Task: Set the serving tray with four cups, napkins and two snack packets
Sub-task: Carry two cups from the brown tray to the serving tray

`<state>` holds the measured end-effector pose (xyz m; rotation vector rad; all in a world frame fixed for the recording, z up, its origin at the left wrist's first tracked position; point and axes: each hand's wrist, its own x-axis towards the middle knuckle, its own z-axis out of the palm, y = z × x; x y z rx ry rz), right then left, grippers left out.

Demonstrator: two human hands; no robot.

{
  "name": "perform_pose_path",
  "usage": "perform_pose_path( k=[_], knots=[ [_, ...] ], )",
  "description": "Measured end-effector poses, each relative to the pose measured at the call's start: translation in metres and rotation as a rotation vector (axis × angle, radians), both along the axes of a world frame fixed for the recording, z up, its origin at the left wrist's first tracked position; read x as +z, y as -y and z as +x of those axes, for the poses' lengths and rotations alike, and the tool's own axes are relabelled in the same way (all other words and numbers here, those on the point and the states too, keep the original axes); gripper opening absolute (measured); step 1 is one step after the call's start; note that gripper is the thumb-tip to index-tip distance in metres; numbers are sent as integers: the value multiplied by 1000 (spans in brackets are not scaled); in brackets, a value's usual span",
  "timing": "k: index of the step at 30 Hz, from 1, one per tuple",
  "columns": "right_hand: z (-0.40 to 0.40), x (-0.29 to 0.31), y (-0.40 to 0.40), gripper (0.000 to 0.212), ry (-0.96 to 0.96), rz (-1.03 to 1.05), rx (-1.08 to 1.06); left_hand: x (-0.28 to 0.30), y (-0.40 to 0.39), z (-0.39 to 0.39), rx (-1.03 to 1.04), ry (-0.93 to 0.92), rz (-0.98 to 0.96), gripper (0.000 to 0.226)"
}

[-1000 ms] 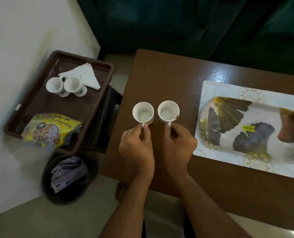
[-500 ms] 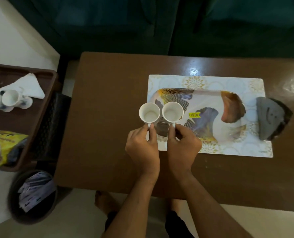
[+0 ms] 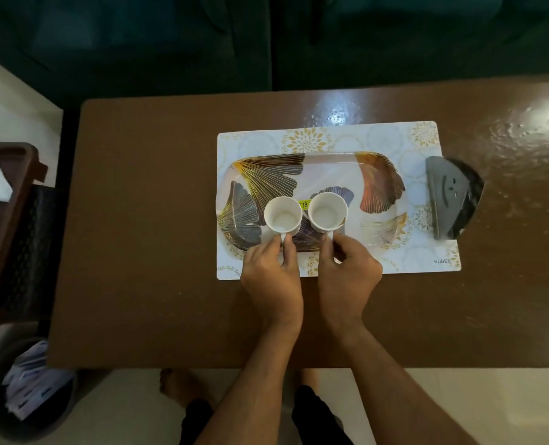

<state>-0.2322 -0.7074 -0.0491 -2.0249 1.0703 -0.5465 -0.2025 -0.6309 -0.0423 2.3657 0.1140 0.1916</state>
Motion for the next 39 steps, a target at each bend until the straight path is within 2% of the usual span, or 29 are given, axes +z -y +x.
perform_pose_path(
  k=[20, 39],
  knots=[
    [-7, -8, 15, 6, -16, 42, 31, -10, 17, -9, 21, -72, -3, 10],
    [-8, -12, 15, 9, -13, 21, 39, -7, 17, -6, 29, -105, -21, 13]
  ],
)
